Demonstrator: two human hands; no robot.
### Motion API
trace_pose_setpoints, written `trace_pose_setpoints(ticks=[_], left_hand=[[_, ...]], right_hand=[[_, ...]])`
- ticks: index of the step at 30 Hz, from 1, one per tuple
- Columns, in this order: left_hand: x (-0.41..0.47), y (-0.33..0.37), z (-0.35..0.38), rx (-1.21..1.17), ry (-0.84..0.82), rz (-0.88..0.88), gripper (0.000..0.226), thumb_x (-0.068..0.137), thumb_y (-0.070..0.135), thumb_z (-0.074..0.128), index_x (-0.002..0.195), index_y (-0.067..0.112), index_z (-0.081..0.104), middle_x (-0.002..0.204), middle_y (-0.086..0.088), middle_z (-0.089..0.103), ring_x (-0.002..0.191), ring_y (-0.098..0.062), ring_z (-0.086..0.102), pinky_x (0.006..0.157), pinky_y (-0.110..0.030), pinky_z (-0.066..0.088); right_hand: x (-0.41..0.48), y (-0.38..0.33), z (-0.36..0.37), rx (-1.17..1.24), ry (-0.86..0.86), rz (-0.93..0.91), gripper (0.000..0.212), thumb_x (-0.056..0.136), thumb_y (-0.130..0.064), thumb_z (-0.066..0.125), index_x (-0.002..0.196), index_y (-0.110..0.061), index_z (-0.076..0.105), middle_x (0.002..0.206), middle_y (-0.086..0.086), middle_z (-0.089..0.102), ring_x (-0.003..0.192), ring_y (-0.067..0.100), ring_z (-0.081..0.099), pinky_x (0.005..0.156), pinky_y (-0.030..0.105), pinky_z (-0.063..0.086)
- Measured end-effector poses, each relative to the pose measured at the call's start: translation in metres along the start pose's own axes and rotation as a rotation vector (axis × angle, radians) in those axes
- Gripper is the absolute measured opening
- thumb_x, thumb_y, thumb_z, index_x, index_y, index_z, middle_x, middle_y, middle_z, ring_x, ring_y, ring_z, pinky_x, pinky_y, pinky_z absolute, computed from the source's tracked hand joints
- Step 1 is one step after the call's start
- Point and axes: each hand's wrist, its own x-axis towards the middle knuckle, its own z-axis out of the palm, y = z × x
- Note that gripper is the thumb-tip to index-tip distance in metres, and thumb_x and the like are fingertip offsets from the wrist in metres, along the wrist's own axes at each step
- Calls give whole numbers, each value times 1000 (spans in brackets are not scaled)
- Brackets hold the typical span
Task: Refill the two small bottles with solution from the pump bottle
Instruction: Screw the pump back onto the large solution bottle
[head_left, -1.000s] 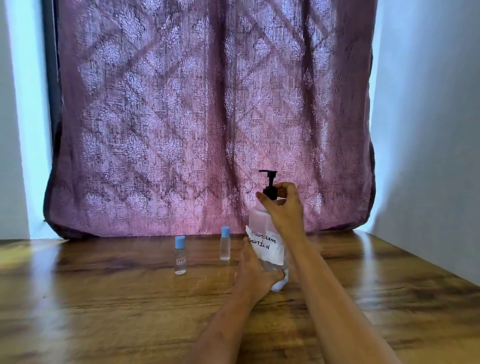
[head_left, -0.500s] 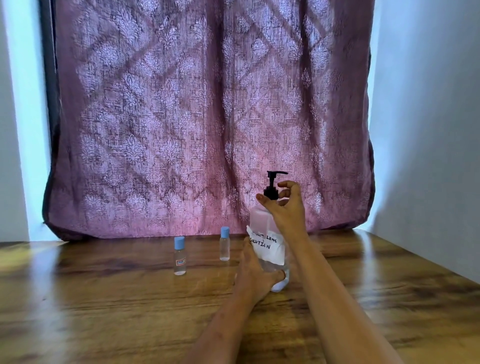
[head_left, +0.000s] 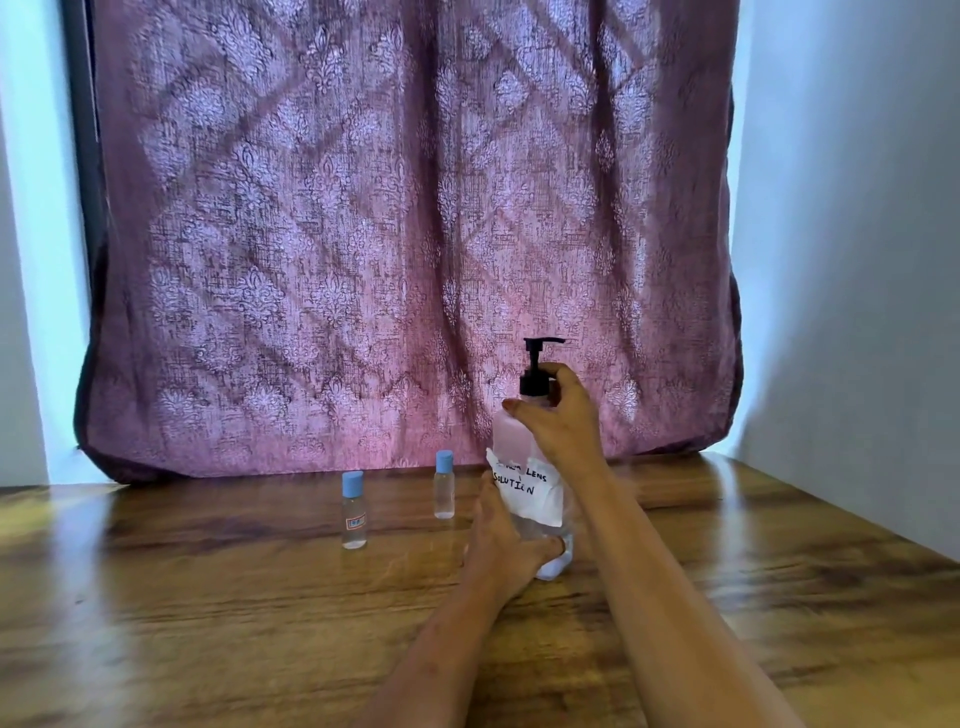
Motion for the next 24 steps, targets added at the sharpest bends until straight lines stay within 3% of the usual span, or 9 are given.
trace_pose_setpoints(ticks=[3, 7, 10, 12, 15, 18, 21, 24], left_hand=[[0, 0, 0, -8, -8, -2, 109, 49, 47, 77, 141, 23, 25, 134, 2, 49, 123, -17, 50, 101, -44, 45], [0, 0, 0, -35, -12, -3, 114, 43, 52, 73, 142, 23, 24, 132, 0, 51, 121, -18, 52, 100, -45, 47], [0, -1, 0, -48, -18, -9, 112, 43, 53, 74, 140, 25, 25, 130, 0, 53, 119, -18, 54, 99, -46, 47], [1, -1, 0, -53, -24, -10, 112, 44, 51, 75, 141, 25, 24, 131, 0, 52, 120, -19, 53, 100, -47, 47], [1, -2, 0, -51, -21, -4, 113, 43, 51, 73, 142, 22, 24, 132, -2, 52, 121, -20, 53, 100, -48, 46], [1, -3, 1, -54, -8, -4, 110, 44, 51, 75, 139, 22, 28, 129, -2, 54, 119, -20, 54, 99, -47, 47], [0, -3, 0, -42, 0, -2, 111, 45, 51, 75, 140, 25, 26, 131, 1, 52, 121, -18, 52, 101, -47, 46], [0, -2, 0, -29, -8, -6, 117, 43, 54, 75, 143, 26, 19, 136, 2, 47, 125, -18, 48, 104, -46, 44]], right_hand=[[-1, 2, -2, 4, 56, 0, 46, 68, -15, 83, 99, -25, 49, 89, -6, 65, 80, 5, 61, 75, 25, 50], [-1, 1, -2, -44, 80, -31, 55, 69, -16, 82, 110, -19, 47, 108, 12, 60, 91, 20, 61, 78, 34, 51], [0, 2, -3, -63, 31, -35, 59, 74, -16, 78, 123, -22, 47, 118, 5, 55, 100, 21, 58, 86, 36, 48], [0, 2, -4, -48, -24, -10, 54, 77, -15, 75, 125, -21, 51, 111, -4, 58, 96, 14, 59, 89, 31, 47], [-1, 2, -5, -18, -60, 12, 44, 78, -14, 75, 117, -19, 56, 97, -13, 63, 86, -3, 59, 90, 25, 46], [0, 1, -5, -19, -75, 4, 40, 77, -16, 76, 108, -27, 54, 92, -22, 61, 81, -14, 58, 82, 16, 44], [-2, -1, -3, -29, -63, -24, 38, 76, -15, 77, 100, -30, 50, 89, -19, 61, 81, -10, 59, 80, 20, 46], [-3, -1, -2, -12, -12, -39, 40, 74, -14, 79, 99, -21, 49, 89, -14, 62, 82, -1, 60, 80, 28, 50]])
